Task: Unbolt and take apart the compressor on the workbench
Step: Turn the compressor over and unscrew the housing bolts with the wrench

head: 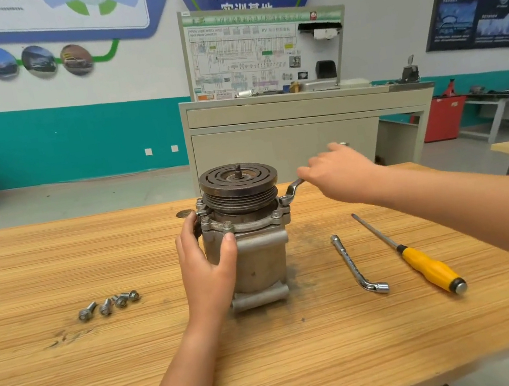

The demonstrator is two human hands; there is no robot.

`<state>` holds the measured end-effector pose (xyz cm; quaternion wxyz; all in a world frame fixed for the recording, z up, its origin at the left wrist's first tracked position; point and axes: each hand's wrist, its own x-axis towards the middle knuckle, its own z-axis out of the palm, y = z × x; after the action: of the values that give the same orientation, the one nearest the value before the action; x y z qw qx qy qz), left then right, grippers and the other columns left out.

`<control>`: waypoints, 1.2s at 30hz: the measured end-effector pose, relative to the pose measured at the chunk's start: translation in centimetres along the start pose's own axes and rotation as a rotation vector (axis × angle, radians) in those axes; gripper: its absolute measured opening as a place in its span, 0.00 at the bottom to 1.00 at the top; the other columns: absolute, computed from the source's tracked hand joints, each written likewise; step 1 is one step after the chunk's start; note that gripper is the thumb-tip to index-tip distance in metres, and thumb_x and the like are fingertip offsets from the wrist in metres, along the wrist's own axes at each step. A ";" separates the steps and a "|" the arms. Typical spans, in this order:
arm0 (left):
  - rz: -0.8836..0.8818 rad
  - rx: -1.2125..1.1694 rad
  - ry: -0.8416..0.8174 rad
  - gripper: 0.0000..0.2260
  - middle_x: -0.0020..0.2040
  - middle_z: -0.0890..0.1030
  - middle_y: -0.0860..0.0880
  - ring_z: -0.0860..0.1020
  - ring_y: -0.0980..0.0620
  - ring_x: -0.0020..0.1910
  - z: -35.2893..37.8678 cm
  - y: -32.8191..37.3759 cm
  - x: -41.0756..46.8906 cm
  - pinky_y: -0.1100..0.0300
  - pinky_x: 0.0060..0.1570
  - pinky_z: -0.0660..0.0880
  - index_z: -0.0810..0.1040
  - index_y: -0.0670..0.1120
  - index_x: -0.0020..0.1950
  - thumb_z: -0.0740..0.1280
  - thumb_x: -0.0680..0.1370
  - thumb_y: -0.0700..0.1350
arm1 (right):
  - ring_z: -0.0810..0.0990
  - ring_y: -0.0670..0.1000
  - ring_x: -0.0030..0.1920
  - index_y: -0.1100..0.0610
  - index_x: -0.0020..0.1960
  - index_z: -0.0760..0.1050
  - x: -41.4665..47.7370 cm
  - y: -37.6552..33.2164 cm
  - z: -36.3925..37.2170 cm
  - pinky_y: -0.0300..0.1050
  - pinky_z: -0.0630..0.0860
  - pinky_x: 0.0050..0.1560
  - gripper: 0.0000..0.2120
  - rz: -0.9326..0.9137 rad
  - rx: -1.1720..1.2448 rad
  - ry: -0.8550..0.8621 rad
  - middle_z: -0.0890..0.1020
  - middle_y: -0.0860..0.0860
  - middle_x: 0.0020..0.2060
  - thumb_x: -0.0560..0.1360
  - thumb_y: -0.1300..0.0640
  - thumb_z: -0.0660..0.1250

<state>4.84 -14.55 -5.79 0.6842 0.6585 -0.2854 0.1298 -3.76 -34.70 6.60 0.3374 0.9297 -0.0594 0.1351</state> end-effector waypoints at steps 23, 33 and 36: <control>-0.022 0.003 0.008 0.29 0.65 0.65 0.59 0.63 0.61 0.67 0.0 -0.1 -0.1 0.64 0.64 0.60 0.61 0.53 0.72 0.61 0.71 0.55 | 0.61 0.48 0.27 0.57 0.65 0.63 -6.3 -4.7 -4.4 0.41 0.56 0.25 0.20 0.285 0.240 -0.141 0.65 0.48 0.28 0.75 0.67 0.55; -0.016 -0.022 -0.002 0.25 0.63 0.65 0.63 0.63 0.65 0.64 -0.1 0.2 -0.3 0.69 0.61 0.59 0.60 0.60 0.67 0.61 0.71 0.55 | 0.61 0.49 0.25 0.61 0.64 0.63 -5.5 -4.2 -5.2 0.42 0.56 0.23 0.18 0.098 0.003 -0.215 0.64 0.49 0.27 0.75 0.68 0.55; -0.015 -0.021 -0.001 0.25 0.64 0.65 0.61 0.63 0.65 0.65 0.0 0.1 -0.2 0.66 0.62 0.60 0.60 0.60 0.67 0.61 0.71 0.55 | 0.63 0.49 0.25 0.59 0.63 0.62 -5.2 -3.3 -4.1 0.42 0.57 0.23 0.16 0.084 0.022 -0.206 0.66 0.48 0.27 0.76 0.66 0.54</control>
<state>4.60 -14.46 -5.84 0.6918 0.6537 -0.2819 0.1212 -8.95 -29.43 6.14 0.3132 0.9391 -0.1311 0.0533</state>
